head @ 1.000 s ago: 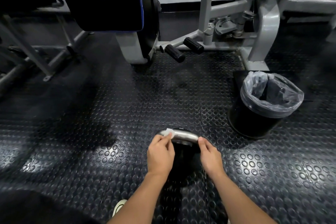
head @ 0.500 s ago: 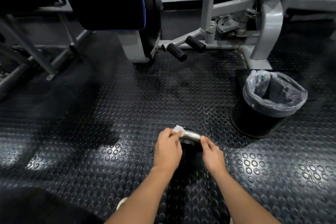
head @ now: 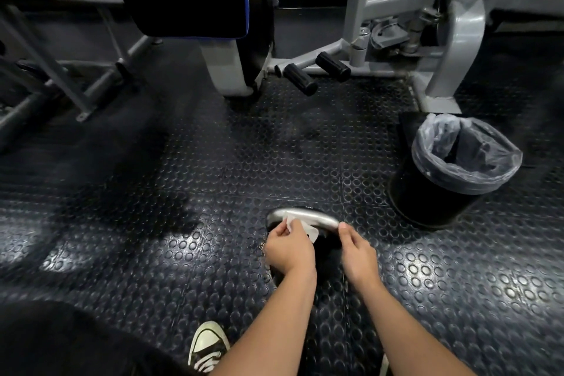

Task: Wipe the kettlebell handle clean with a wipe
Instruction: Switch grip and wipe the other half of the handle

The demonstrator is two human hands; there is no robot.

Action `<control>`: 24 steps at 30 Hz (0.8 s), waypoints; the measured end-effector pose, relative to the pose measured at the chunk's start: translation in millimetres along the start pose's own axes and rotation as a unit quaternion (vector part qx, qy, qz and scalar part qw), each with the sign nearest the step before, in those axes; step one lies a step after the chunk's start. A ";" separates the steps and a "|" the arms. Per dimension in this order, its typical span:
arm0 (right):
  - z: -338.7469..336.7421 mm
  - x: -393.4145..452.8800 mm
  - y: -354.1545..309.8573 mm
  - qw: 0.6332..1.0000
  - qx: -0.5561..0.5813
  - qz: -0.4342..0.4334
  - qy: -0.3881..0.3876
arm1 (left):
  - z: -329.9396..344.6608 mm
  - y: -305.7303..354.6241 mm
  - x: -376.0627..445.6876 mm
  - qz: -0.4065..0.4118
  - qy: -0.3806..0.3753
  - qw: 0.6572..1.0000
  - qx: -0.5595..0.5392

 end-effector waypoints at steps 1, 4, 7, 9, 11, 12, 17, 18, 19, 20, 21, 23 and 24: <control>-0.5 -0.3 0.1 1.000 0.000 0.000 0.000 | 1.9 -3.5 0.0 -0.015 0.002 1.000 -0.019; 1.1 -1.3 -1.2 1.000 -0.001 -0.007 0.003 | 4.3 -12.0 1.0 -0.036 -0.002 0.998 -0.049; 1.7 -2.1 -2.0 1.000 0.001 -0.007 0.007 | 7.7 -20.3 -0.8 -0.067 -0.006 0.994 -0.088; 1.3 -2.0 -1.5 1.000 0.004 -0.006 0.007 | 10.5 -23.9 0.7 -0.089 -0.005 0.990 -0.105; 1.6 -1.2 0.3 1.000 0.002 -0.002 0.006 | 9.6 -27.4 0.1 -0.121 -0.001 0.984 -0.128; 1.3 -0.6 0.9 1.000 0.000 -0.001 0.007 | 7.9 -30.7 0.6 -0.133 0.003 0.981 -0.140; 0.6 -1.0 -0.7 1.000 -0.006 0.000 0.011 | 13.6 -34.5 5.3 -0.179 -0.038 0.966 -0.180; 0.6 -0.7 0.7 1.000 -0.011 0.003 0.010 | 17.1 -33.7 8.6 -0.185 -0.043 0.965 -0.180; 1.0 -0.9 0.5 1.000 -0.015 0.002 0.006 | 21.2 -33.3 10.9 -0.194 -0.052 0.962 -0.184; 0.9 -1.1 -0.1 1.000 -0.017 -0.002 0.005 | 25.5 -31.7 12.3 -0.198 -0.066 0.959 -0.193; 0.7 -1.7 -0.4 1.000 -0.016 -0.003 0.007 | 28.4 -31.4 11.0 -0.201 -0.081 0.955 -0.201; 0.1 -0.7 -1.2 1.000 -0.013 -0.006 0.010 | 34.4 -38.7 9.6 -0.196 -0.122 0.949 -0.216; -0.3 -0.8 -1.0 1.000 -0.012 -0.005 0.009 | 35.3 -46.9 7.4 -0.200 -0.136 0.945 -0.220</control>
Point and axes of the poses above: each hand's wrist, its own x-axis towards the middle knuckle, its own z-axis out of the palm, y = z × x, the point moved 8 cm from there along x, towards the middle knuckle, and after that the axes turned 14 degrees about -y, right-handed, at the moved point
